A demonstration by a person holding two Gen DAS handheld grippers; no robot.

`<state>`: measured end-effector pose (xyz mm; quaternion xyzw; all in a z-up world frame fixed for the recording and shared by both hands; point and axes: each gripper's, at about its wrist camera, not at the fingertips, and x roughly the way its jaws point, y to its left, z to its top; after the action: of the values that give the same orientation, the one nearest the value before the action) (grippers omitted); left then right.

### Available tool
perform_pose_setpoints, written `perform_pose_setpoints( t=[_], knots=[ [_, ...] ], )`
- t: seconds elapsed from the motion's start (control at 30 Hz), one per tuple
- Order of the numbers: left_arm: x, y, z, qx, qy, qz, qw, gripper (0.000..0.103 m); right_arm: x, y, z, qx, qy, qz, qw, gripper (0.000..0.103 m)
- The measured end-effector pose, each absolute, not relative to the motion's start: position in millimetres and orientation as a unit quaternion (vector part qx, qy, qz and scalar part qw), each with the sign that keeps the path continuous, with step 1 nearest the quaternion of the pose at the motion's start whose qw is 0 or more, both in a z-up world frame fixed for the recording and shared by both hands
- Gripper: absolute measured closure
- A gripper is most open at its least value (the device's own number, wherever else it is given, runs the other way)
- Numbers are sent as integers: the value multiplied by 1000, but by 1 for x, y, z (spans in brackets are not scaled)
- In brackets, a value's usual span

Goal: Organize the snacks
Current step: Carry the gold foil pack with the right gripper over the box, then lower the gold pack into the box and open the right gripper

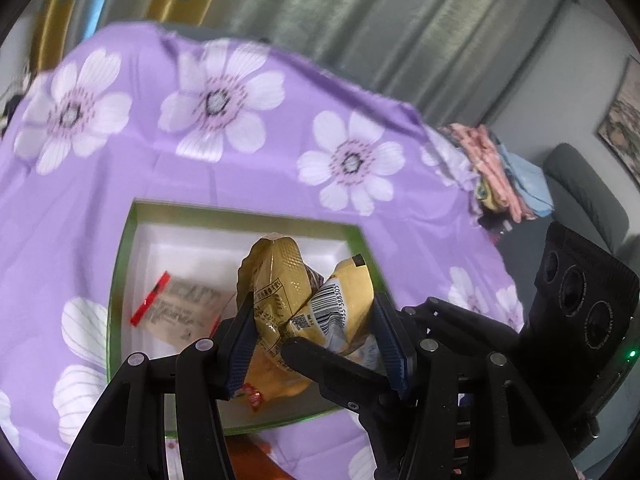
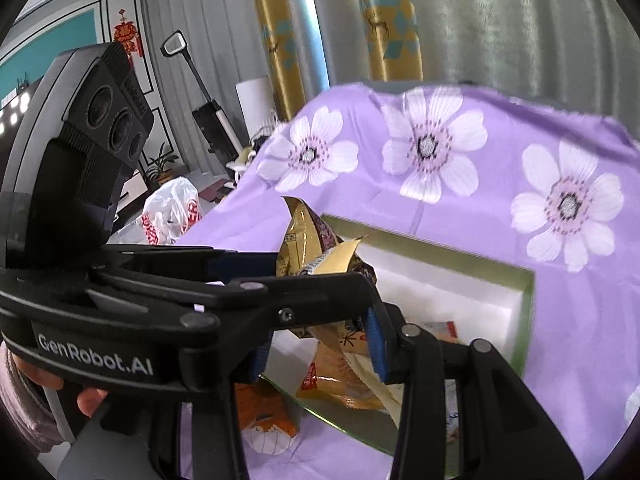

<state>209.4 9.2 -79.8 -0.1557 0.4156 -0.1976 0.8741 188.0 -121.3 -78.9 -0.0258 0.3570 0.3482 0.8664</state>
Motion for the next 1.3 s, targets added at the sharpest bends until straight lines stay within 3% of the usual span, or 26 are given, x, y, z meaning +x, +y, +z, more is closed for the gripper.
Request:
perform_pose_setpoints(
  t=[0.3, 0.67, 0.73, 0.8, 1.13, 1.2, 1.3],
  knots=[
    [223, 21, -121, -181, 462, -178, 850, 48, 205, -104, -123, -30, 415, 342, 842, 62],
    [218, 16, -123, -160, 471, -143, 855, 47, 206, -101, -131, -43, 427, 330, 841, 57],
    [213, 16, -120, -145, 470, -129, 861, 40, 201, -102, -127, -56, 420, 322, 847, 52],
    [207, 17, -116, -133, 465, -115, 867, 26, 198, -106, -122, -62, 413, 319, 850, 47],
    [161, 15, -82, -70, 428, -64, 899, 21, 157, -144, -96, -58, 385, 288, 875, 22],
    [149, 14, -76, -66, 420, -63, 903, 10, 146, -154, -91, -48, 381, 281, 880, 19],
    [132, 10, -67, -64, 406, -63, 910, 7, 131, -167, -83, -33, 375, 272, 886, 16]
  ],
)
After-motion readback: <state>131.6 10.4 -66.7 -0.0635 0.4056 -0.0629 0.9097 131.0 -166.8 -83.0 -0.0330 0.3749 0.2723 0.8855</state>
